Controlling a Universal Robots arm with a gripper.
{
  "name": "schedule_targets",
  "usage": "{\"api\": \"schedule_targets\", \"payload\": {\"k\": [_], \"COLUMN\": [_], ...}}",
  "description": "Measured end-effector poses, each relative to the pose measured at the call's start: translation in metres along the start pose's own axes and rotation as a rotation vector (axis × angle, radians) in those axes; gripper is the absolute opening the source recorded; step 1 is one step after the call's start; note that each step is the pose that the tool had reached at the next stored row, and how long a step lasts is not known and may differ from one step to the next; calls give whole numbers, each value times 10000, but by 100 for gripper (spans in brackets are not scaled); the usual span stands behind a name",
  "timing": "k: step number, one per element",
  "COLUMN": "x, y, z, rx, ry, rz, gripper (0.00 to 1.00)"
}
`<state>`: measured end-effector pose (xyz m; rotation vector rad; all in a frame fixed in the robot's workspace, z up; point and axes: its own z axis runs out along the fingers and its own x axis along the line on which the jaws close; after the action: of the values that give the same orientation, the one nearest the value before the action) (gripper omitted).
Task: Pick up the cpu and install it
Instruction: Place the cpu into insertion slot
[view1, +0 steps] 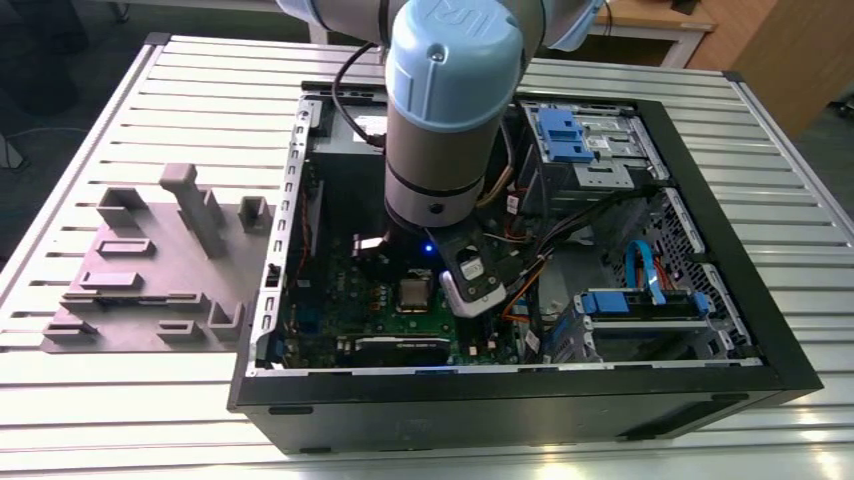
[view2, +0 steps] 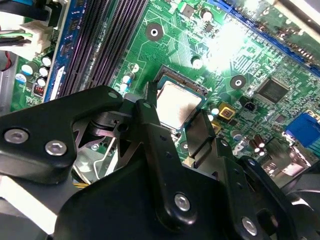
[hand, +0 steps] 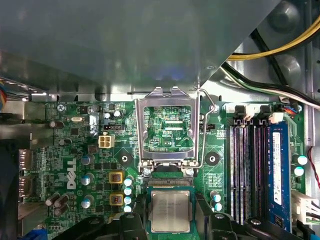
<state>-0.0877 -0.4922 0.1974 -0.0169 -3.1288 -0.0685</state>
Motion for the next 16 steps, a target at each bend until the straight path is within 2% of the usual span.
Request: {"api": "schedule_targets", "payload": {"k": [16], "x": [-1], "y": [-9], "z": [43], "rx": [0], "ry": [-1], "rz": [0], "gripper": [47]}}
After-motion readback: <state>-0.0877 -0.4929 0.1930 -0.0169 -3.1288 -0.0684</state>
